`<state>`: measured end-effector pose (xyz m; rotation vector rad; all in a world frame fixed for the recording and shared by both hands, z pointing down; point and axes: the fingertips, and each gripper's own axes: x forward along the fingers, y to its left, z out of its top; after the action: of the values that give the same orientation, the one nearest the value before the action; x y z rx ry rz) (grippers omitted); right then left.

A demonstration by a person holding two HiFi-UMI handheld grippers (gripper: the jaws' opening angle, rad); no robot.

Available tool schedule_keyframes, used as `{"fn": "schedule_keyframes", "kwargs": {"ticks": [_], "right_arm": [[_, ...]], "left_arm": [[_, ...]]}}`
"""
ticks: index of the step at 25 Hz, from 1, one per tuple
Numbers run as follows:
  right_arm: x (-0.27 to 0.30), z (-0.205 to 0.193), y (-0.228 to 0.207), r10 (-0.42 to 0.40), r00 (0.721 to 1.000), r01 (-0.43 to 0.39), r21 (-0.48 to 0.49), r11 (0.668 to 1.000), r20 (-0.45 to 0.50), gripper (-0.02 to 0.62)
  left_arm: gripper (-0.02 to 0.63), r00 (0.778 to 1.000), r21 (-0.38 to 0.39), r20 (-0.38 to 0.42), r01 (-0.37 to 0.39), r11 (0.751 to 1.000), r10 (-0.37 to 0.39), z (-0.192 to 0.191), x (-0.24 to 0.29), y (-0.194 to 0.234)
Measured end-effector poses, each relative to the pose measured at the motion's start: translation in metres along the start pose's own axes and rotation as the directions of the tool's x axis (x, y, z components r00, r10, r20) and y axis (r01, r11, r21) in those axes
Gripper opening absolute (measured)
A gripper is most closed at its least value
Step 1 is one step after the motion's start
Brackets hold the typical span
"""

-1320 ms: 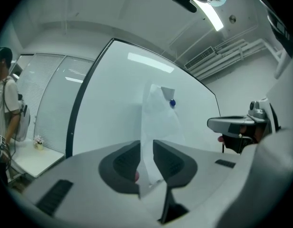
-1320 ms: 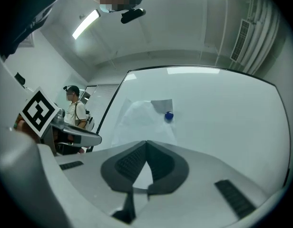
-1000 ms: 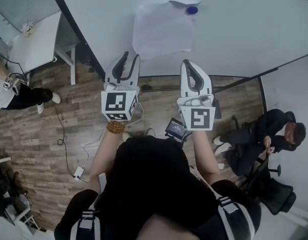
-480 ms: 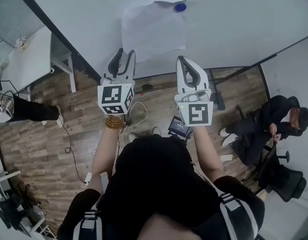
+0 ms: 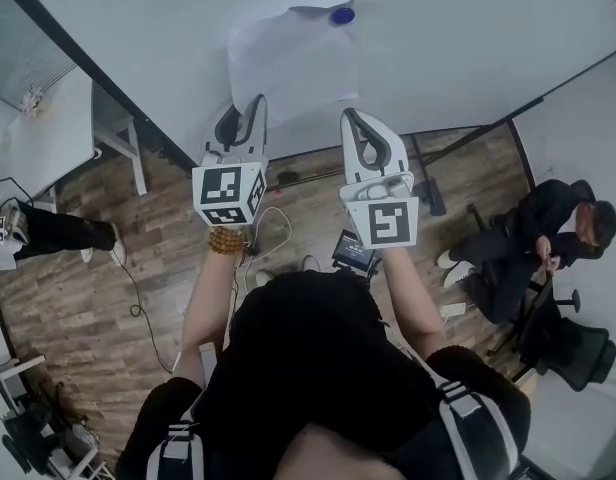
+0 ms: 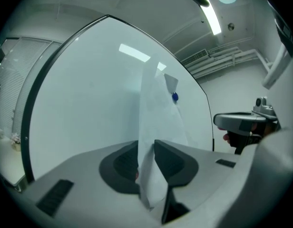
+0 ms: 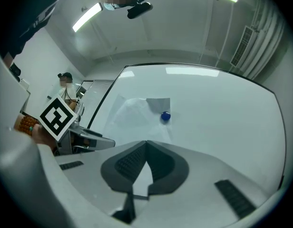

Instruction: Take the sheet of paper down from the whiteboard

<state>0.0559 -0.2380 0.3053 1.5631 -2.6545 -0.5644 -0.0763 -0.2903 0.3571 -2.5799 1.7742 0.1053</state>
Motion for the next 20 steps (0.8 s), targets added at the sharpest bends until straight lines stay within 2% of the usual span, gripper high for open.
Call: {"fn": "schedule_keyframes", "kwargs": {"ticks": [9,15,20], "right_arm": [[-0.002,0.007,-0.005,0.018,1.000,-0.018,-0.050,0.999,-0.003,-0.002],[-0.001,0.019,-0.022,0.012,1.000,-0.013,-0.123,0.992,-0.004,-0.002],[0.011,0.039,-0.027,0.013,0.998,-0.005,-0.153,0.988,0.055,-0.002]], "left_arm": [[0.017,0.999,-0.009,0.008,-0.045,0.999,0.045,0.002,0.004,0.001],[0.011,0.998,-0.015,0.002,-0.058,0.998,0.058,0.004,0.006,0.000],[0.011,0.997,-0.014,-0.001,-0.076,0.997,0.076,0.006,0.008,0.004]]}}
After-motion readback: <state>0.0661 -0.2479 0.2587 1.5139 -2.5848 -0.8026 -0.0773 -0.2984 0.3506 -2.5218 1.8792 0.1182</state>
